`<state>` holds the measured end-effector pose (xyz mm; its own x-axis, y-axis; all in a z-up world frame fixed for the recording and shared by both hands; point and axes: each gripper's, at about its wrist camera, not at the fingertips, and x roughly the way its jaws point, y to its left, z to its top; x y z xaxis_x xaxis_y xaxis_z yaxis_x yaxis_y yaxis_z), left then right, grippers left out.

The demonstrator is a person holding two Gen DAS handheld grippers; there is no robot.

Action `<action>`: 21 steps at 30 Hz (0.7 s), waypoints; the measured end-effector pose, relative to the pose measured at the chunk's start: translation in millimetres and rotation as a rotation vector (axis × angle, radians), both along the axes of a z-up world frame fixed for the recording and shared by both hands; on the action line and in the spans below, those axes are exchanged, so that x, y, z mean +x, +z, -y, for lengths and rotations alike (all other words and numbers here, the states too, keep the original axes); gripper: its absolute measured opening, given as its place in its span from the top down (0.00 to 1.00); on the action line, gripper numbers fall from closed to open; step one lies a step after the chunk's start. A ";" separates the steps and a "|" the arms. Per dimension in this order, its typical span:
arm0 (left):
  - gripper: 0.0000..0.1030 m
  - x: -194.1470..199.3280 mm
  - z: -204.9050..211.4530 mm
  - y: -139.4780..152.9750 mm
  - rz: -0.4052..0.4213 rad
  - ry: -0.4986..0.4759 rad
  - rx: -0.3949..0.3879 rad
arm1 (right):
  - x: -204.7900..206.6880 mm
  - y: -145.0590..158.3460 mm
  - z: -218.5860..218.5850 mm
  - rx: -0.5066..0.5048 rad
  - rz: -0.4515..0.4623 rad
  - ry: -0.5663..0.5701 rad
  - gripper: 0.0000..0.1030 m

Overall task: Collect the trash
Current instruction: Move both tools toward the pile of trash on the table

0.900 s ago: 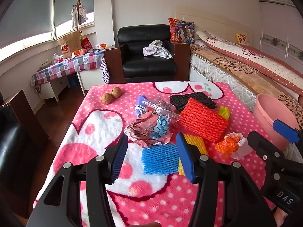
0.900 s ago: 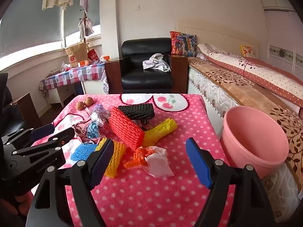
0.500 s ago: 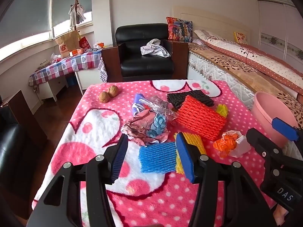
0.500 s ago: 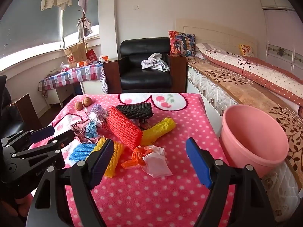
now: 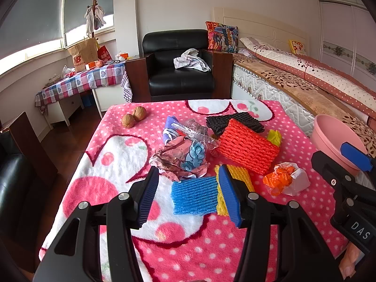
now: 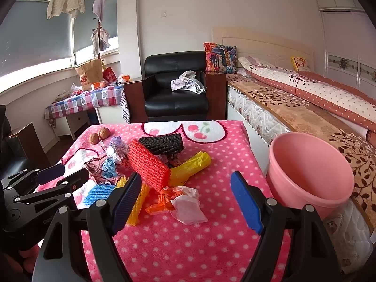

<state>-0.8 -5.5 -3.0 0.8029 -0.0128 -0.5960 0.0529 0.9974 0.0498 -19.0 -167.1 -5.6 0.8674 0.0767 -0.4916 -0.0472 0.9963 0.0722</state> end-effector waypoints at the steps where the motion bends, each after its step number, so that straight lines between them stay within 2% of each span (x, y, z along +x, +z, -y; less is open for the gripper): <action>1: 0.48 0.0 -0.3 0.0 -0.001 -0.001 -0.001 | -0.2 0.1 0.2 0.002 -0.003 0.003 0.25; 21: 0.48 0.5 -0.1 -0.4 -0.001 0.000 -0.003 | -1.5 3.9 5.4 0.040 0.001 0.014 0.25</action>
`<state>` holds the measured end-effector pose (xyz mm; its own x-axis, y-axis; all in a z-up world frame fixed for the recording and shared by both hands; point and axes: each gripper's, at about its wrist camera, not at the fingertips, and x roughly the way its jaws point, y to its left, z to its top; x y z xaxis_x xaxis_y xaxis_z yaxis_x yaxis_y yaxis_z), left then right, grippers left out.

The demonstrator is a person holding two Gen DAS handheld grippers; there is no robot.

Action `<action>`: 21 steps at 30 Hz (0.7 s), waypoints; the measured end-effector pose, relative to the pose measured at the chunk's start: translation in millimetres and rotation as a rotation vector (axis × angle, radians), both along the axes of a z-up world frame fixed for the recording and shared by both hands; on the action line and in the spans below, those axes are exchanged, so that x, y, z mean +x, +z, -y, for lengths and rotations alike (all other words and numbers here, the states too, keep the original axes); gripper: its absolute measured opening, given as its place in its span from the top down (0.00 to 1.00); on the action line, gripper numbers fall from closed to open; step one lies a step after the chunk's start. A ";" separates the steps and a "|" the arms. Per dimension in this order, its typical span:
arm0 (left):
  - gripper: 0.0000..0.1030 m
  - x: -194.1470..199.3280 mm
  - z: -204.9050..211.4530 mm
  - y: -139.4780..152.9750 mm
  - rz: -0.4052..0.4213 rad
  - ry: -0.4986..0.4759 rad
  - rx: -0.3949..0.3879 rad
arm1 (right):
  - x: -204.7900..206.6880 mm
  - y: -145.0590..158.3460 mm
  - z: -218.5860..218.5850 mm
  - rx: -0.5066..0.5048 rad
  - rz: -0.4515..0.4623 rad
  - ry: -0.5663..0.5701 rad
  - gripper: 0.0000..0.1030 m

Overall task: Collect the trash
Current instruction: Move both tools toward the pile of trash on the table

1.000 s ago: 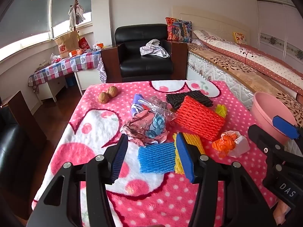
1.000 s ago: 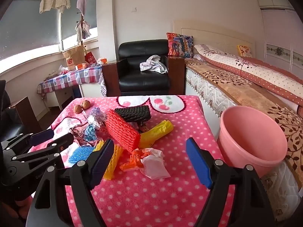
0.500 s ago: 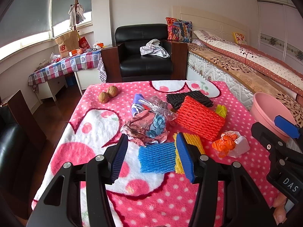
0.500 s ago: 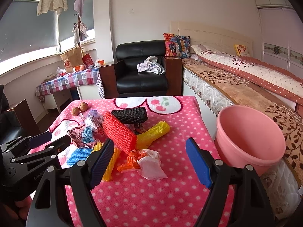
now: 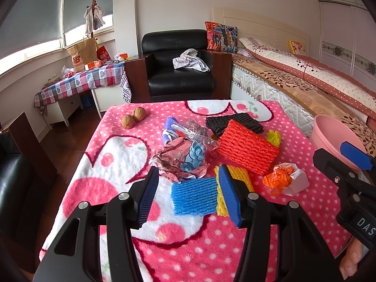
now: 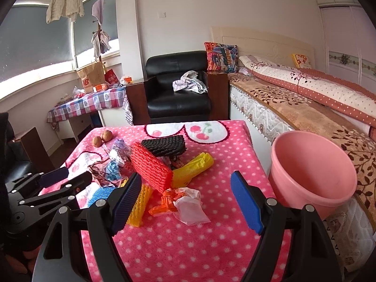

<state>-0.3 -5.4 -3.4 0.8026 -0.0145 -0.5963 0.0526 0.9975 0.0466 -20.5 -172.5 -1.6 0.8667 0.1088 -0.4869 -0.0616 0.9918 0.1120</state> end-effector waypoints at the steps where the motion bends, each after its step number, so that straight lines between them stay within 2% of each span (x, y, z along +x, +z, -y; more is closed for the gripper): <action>1: 0.48 0.0 0.0 0.0 0.000 -0.001 0.001 | -0.2 0.7 0.2 0.004 0.000 0.003 0.25; 21: 0.48 1.0 2.2 -0.1 -0.007 0.006 -0.001 | -3.8 1.9 6.8 0.029 0.012 -0.011 0.28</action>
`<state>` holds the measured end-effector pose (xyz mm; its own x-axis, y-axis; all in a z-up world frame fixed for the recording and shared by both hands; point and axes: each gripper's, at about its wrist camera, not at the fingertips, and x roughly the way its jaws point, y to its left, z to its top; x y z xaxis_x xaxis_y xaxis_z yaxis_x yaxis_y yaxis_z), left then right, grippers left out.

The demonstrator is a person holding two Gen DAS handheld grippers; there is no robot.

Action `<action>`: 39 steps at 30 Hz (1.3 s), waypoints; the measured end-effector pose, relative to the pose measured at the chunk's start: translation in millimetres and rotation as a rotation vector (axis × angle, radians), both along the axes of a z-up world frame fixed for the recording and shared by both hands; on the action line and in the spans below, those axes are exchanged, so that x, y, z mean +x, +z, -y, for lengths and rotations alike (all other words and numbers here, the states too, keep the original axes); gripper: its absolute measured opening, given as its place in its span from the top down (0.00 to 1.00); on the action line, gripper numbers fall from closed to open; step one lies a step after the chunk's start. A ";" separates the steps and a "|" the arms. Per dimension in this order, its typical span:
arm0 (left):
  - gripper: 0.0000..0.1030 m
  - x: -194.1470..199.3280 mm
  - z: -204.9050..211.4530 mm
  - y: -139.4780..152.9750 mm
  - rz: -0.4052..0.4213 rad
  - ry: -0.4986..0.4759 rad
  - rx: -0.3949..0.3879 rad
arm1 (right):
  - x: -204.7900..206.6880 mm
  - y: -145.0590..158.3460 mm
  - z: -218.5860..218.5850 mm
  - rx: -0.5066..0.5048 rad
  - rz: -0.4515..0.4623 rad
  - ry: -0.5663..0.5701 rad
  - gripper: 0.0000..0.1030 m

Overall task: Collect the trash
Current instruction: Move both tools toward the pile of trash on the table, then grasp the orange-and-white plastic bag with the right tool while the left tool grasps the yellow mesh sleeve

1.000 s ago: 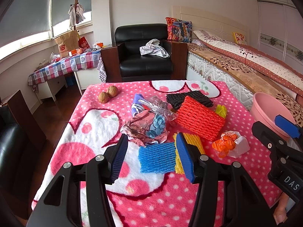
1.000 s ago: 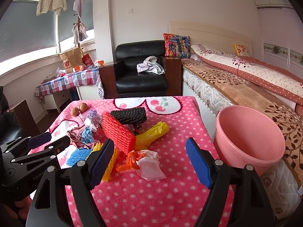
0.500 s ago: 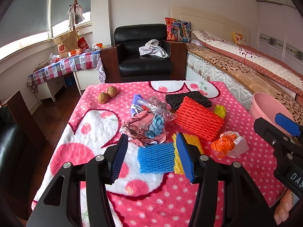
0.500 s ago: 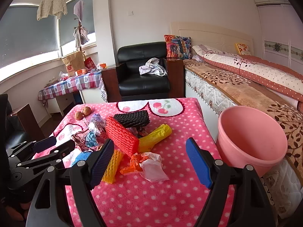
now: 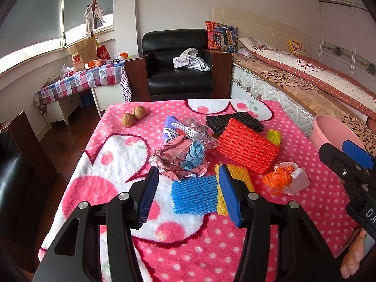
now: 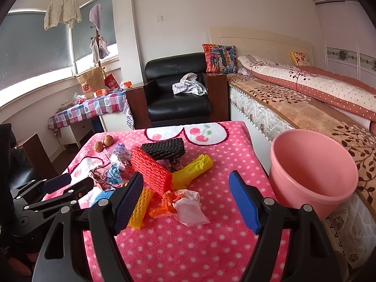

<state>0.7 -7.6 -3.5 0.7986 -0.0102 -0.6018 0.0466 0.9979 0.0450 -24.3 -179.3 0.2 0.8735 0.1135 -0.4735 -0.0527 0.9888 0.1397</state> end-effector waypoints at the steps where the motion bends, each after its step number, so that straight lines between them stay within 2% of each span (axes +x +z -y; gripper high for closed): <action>1: 0.48 -0.5 0.1 -0.1 -0.001 0.000 -0.002 | -0.3 -0.1 -0.1 0.000 0.000 0.001 0.28; 31: 0.48 -0.9 -1.6 -0.1 0.001 -0.013 -0.017 | -1.9 -2.5 -3.6 -0.006 -0.005 0.015 0.31; 39: 0.48 -1.4 -20.4 0.5 -0.011 0.003 -0.102 | -2.4 -7.4 -4.0 -0.014 -0.025 0.035 0.34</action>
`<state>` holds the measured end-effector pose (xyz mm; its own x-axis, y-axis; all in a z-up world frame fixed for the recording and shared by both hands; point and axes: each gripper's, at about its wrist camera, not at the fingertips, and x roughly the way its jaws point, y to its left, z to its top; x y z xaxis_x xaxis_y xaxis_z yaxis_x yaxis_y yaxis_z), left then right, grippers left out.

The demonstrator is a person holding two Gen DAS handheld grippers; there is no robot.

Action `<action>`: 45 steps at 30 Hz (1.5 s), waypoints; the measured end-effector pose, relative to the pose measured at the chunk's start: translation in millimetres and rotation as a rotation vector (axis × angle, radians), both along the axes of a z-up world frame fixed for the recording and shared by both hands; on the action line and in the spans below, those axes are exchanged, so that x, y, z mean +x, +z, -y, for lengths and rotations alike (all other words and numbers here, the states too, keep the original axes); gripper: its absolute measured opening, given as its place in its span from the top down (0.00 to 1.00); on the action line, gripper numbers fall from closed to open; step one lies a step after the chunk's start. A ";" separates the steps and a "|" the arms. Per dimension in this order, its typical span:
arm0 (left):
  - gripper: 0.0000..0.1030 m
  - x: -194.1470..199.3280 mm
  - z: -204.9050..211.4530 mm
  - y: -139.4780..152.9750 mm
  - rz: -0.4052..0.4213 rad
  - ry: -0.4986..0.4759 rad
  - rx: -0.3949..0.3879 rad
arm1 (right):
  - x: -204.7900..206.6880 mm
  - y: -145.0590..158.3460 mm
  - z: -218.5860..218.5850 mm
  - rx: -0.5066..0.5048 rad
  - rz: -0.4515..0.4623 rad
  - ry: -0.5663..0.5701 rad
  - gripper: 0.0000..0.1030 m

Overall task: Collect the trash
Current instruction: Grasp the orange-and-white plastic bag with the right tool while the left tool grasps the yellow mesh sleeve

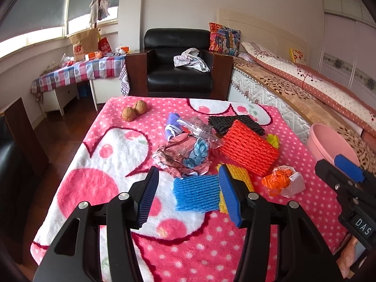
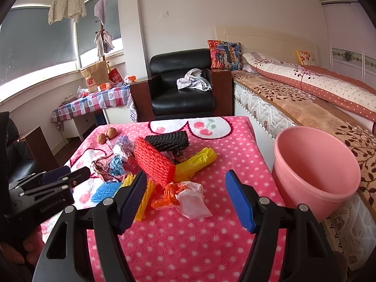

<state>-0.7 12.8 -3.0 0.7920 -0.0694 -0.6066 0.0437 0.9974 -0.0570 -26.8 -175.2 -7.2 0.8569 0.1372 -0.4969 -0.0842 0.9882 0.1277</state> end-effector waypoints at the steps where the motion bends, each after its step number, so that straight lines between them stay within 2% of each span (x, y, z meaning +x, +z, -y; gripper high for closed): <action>1: 0.48 -0.7 -2.8 -0.6 0.000 0.002 -0.005 | 0.1 -1.2 0.0 -0.002 -0.004 0.003 0.34; 8: 0.48 -8.6 -16.1 -11.2 -0.012 -0.016 -0.017 | 5.7 -13.2 -0.8 -0.004 -0.056 0.036 0.35; 13: 0.48 -6.7 -18.9 -28.5 -0.085 -0.029 -0.032 | 12.0 -22.2 -1.1 0.005 -0.102 0.061 0.35; 19: 0.48 0.0 -2.3 -25.0 -0.113 -0.112 -0.081 | 20.8 -32.4 0.5 0.021 -0.147 0.067 0.35; 30: 0.49 20.5 31.2 -38.1 -0.140 -0.163 0.016 | 36.9 -34.2 -4.3 -0.030 -0.168 0.082 0.35; 32: 0.62 23.9 33.9 -40.9 -0.158 -0.187 0.014 | 42.9 -36.8 -4.7 -0.031 -0.194 0.086 0.35; 33: 0.64 25.3 35.5 -42.7 -0.167 -0.194 0.013 | 45.8 -38.6 -4.4 -0.032 -0.207 0.085 0.35; 35: 0.79 26.8 38.5 -47.4 -0.181 -0.200 0.025 | 51.4 -42.7 -4.4 -0.034 -0.232 0.084 0.35; 36: 0.83 27.6 39.1 -49.4 -0.187 -0.204 0.030 | 53.2 -44.6 -4.8 -0.035 -0.243 0.085 0.35; 37: 0.88 27.8 40.0 -50.3 -0.188 -0.205 0.034 | 55.6 -46.5 -5.6 -0.038 -0.254 0.088 0.39; 40: 0.92 25.4 43.0 -49.0 -0.172 -0.213 0.054 | 60.9 -52.5 -8.6 -0.037 -0.291 0.120 0.54; 45: 0.93 18.4 44.6 -44.1 -0.135 -0.213 0.069 | 55.5 -53.1 -9.5 -0.038 -0.274 0.134 0.60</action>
